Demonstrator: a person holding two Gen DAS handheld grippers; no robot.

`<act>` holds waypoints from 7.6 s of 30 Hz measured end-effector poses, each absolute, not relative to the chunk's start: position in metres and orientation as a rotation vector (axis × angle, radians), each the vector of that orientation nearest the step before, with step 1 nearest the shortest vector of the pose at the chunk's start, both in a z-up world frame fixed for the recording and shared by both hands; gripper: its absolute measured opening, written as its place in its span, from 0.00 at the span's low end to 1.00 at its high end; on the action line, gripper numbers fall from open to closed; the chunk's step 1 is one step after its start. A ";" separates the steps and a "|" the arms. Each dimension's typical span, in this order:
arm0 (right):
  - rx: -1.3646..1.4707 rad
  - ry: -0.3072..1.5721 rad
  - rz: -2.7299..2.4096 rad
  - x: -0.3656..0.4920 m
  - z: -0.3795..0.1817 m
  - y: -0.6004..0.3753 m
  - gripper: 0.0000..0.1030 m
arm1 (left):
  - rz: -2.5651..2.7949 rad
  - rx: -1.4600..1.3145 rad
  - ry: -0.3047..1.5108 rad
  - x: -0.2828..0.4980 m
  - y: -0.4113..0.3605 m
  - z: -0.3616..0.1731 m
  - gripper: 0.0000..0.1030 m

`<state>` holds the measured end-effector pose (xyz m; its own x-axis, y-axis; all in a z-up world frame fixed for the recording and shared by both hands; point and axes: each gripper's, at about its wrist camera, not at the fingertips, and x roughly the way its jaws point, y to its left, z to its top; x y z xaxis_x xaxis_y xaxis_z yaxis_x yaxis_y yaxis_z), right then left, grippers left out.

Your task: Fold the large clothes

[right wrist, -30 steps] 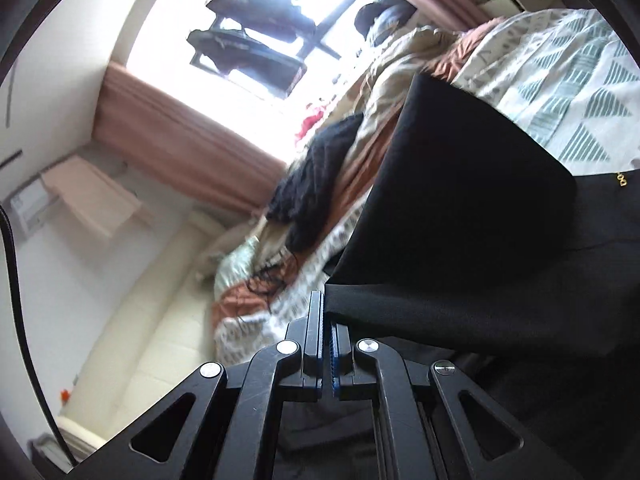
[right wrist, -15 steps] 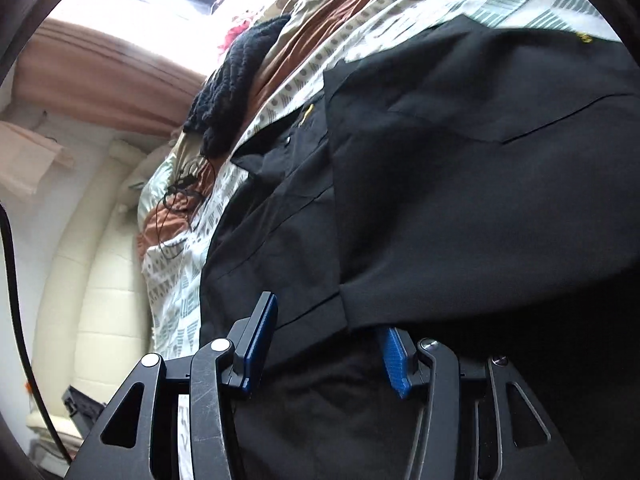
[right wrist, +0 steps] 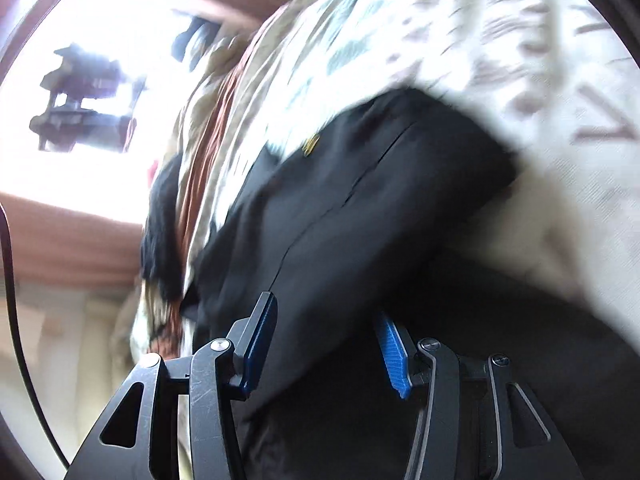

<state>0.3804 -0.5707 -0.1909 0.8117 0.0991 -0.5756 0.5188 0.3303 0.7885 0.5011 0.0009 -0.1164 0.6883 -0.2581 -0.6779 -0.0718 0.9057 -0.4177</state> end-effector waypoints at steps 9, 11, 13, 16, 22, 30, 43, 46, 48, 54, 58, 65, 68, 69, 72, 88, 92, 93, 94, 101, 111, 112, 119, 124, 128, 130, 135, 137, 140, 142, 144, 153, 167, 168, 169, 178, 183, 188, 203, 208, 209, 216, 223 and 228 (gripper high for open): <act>1.248 0.494 -0.346 0.356 -0.190 -0.607 0.08 | -0.094 -0.447 0.797 0.500 0.006 -0.116 0.85; 1.235 0.471 -0.304 0.357 -0.182 -0.599 0.06 | -0.092 -0.454 0.798 0.500 0.008 -0.116 0.85; 1.179 0.446 -0.248 0.367 -0.165 -0.586 0.05 | -0.092 -0.458 0.795 0.499 0.009 -0.115 0.85; 1.093 0.404 -0.147 0.380 -0.136 -0.560 0.05 | -0.092 -0.465 0.785 0.498 0.013 -0.111 0.85; 0.928 0.388 0.041 0.414 -0.093 -0.485 0.05 | -0.084 -0.496 0.752 0.494 0.029 -0.101 0.85; 0.803 0.483 0.169 0.461 -0.080 -0.399 0.04 | -0.084 -0.528 0.755 0.497 0.050 -0.089 0.85; 0.684 0.601 0.401 0.542 -0.084 -0.221 0.03 | -0.025 -0.623 0.784 0.499 0.096 -0.100 0.85; 0.603 0.710 0.374 0.560 -0.101 -0.180 0.07 | -0.033 -0.664 0.791 0.499 0.104 -0.104 0.85; 0.554 0.759 0.402 0.566 -0.107 -0.162 0.39 | -0.031 -0.672 0.788 0.499 0.107 -0.103 0.85; 0.491 0.755 0.373 0.553 -0.103 -0.168 0.74 | -0.030 -0.697 0.773 0.496 0.115 -0.101 0.85; 0.526 0.754 0.282 0.536 -0.097 -0.218 0.74 | -0.032 -0.701 0.771 0.496 0.114 -0.101 0.85; 0.609 0.694 0.088 0.489 -0.095 -0.338 0.74 | -0.037 -0.636 0.732 0.493 0.092 -0.091 0.85; 0.681 0.668 0.017 0.468 -0.105 -0.384 0.74 | -0.050 -0.579 0.731 0.493 0.077 -0.088 0.80; 0.700 0.660 -0.012 0.460 -0.109 -0.397 0.74 | -0.052 -0.563 0.730 0.494 0.073 -0.088 0.80; 0.760 0.654 -0.109 0.445 -0.120 -0.435 0.74 | -0.050 -0.527 0.728 0.494 0.063 -0.087 0.79; 1.330 0.628 -0.102 0.424 -0.210 -0.560 0.73 | -0.108 -0.341 0.829 0.518 -0.014 -0.104 0.74; 1.345 0.624 -0.079 0.435 -0.219 -0.561 0.66 | -0.111 -0.257 0.862 0.539 -0.035 -0.108 0.70; 1.337 0.623 -0.080 0.436 -0.219 -0.561 0.65 | -0.115 -0.243 0.875 0.547 -0.040 -0.111 0.70; 1.324 0.625 -0.080 0.439 -0.219 -0.561 0.62 | -0.110 -0.230 0.891 0.555 -0.044 -0.114 0.70; 1.332 0.654 -0.054 0.449 -0.229 -0.563 0.30 | -0.062 -0.094 1.019 0.606 -0.072 -0.151 0.61; 1.465 0.466 -0.004 0.430 -0.230 -0.591 0.09 | -0.047 -0.031 1.067 0.632 -0.091 -0.176 0.51; 1.470 0.452 -0.007 0.429 -0.229 -0.593 0.09 | -0.070 -0.037 1.076 0.630 -0.094 -0.177 0.40; 1.517 0.460 -0.018 0.424 -0.233 -0.591 0.49 | -0.090 0.061 1.027 0.598 -0.100 -0.157 0.11; 1.448 0.493 -0.055 0.429 -0.225 -0.584 0.53 | -0.119 0.052 1.027 0.572 -0.088 -0.144 0.10; 1.408 0.530 -0.045 0.444 -0.226 -0.576 0.47 | -0.117 0.043 1.030 0.561 -0.080 -0.138 0.10; 1.347 0.532 -0.099 0.445 -0.221 -0.577 0.12 | -0.111 0.025 1.042 0.560 -0.075 -0.139 0.11; 1.367 0.551 -0.142 0.439 -0.230 -0.588 0.11 | -0.059 -0.032 1.056 0.558 -0.055 -0.134 0.11; 1.381 0.579 -0.161 0.437 -0.231 -0.590 0.19 | -0.060 -0.076 1.045 0.554 -0.045 -0.128 0.11; 1.360 0.581 -0.182 0.426 -0.227 -0.586 0.36 | -0.080 -0.126 1.019 0.548 -0.038 -0.120 0.11; 1.327 0.585 -0.167 0.422 -0.217 -0.581 0.36 | -0.103 -0.123 1.015 0.545 -0.040 -0.119 0.13; 1.296 0.590 -0.141 0.420 -0.209 -0.572 0.36 | -0.132 -0.118 1.030 0.542 -0.045 -0.124 0.30; 1.209 0.711 -0.094 0.440 -0.214 -0.544 0.36 | -0.146 -0.104 1.070 0.547 -0.071 -0.159 0.65; 1.171 0.733 -0.084 0.443 -0.208 -0.541 0.36 | -0.080 0.021 1.041 0.564 -0.078 -0.156 0.46; 1.169 0.729 -0.086 0.443 -0.207 -0.541 0.36 | -0.090 0.002 1.032 0.562 -0.075 -0.151 0.46; 1.160 0.724 -0.088 0.441 -0.204 -0.541 0.36 | -0.098 -0.017 1.025 0.560 -0.071 -0.145 0.46; 1.039 0.756 -0.045 0.442 -0.189 -0.515 0.60 | -0.159 -0.154 0.892 0.507 -0.026 -0.083 0.87; 1.005 0.745 -0.040 0.429 -0.177 -0.499 0.84 | -0.146 -0.160 0.838 0.466 -0.006 -0.053 0.96; 1.007 0.727 -0.048 0.409 -0.171 -0.487 0.98 | -0.150 -0.172 0.806 0.424 0.014 -0.033 0.99; 0.946 0.616 -0.090 0.318 -0.142 -0.448 1.00 | -0.122 -0.286 0.684 0.325 0.085 -0.016 1.00; 0.915 0.577 -0.077 0.278 -0.131 -0.428 1.00 | -0.129 -0.325 0.658 0.293 0.103 -0.016 1.00; 0.913 0.574 -0.072 0.271 -0.129 -0.425 1.00 | -0.135 -0.331 0.654 0.287 0.105 -0.016 1.00; 0.901 0.526 -0.072 0.202 -0.119 -0.416 1.00 | -0.093 -0.300 0.666 0.242 0.111 -0.020 1.00; 0.849 0.515 -0.148 0.149 -0.107 -0.423 1.00 | -0.089 -0.316 0.636 0.193 0.113 -0.023 1.00; 0.770 0.495 -0.156 0.118 -0.090 -0.423 1.00 | -0.099 -0.301 0.629 0.163 0.107 -0.030 1.00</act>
